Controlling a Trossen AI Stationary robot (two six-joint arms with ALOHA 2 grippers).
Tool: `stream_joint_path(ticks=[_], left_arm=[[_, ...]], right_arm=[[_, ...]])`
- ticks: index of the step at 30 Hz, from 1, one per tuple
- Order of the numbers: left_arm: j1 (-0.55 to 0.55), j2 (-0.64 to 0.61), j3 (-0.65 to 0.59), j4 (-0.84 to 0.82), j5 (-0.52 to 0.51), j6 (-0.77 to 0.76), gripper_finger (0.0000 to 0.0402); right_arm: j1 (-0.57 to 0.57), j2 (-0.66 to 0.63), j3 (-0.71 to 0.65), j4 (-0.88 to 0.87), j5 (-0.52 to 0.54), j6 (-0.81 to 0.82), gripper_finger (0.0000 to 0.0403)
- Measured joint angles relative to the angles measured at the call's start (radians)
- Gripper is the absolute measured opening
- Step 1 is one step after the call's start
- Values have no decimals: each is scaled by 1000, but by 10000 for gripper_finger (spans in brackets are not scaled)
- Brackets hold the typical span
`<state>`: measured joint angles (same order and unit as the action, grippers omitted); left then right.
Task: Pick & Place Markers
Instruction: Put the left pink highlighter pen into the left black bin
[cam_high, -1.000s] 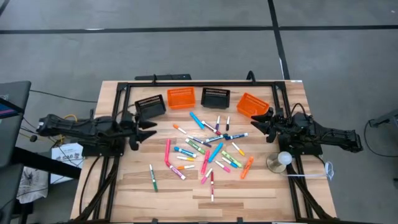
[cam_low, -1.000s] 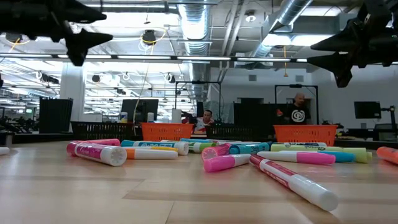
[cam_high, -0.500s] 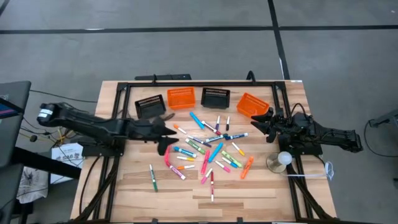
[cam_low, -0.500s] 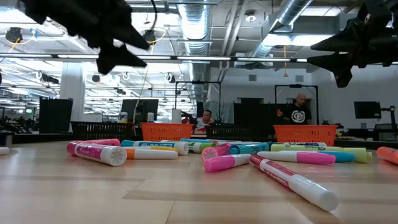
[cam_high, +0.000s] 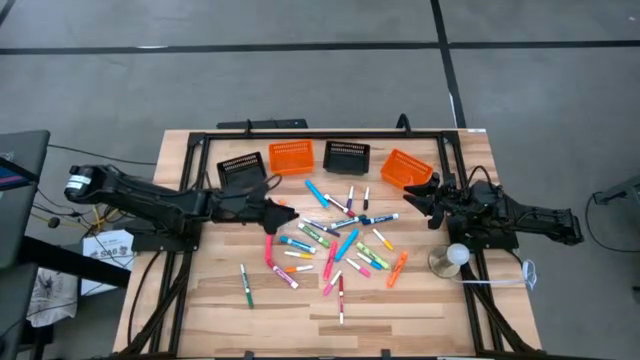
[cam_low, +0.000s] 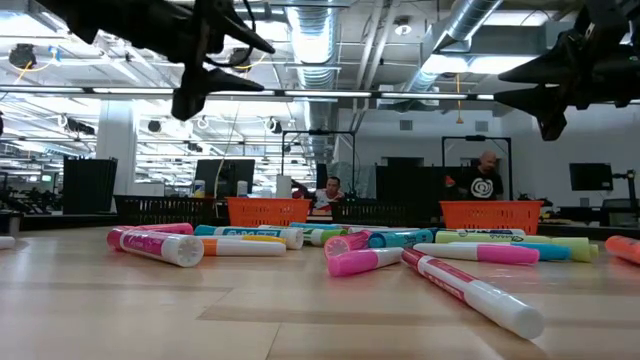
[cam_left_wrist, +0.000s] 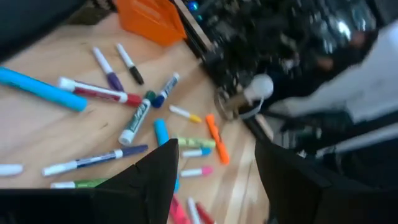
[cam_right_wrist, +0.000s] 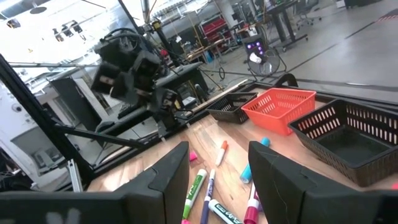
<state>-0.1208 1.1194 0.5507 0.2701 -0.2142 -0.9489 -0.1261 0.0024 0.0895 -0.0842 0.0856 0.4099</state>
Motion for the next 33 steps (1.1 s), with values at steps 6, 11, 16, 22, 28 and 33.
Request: stream_joint_path(ticks=[6, 11, 16, 22, 28, 33], left_arm=[[1, 15, 28, -25, -50, -68, 213], [1, 49, 156, -267, -79, -81, 213], [4, 147, 321, -543, -116, -81, 213], [25, 280, 444, -898, -103, -194, 213], [20, 362, 453, -1033, -3, -321, 213], [-28, 385, 452, -1080, 53, -441, 213]], right_arm=[[0, 0, 0, -18, 0, -2, 153], [0, 0, 0, -20, 1, -2, 150], [0, 0, 0, -20, 2, 0, 152], [0, 0, 0, -20, 2, 0, 150], [0, 0, 0, -20, 2, 0, 148], [0, 0, 0, -21, 2, 1, 147]])
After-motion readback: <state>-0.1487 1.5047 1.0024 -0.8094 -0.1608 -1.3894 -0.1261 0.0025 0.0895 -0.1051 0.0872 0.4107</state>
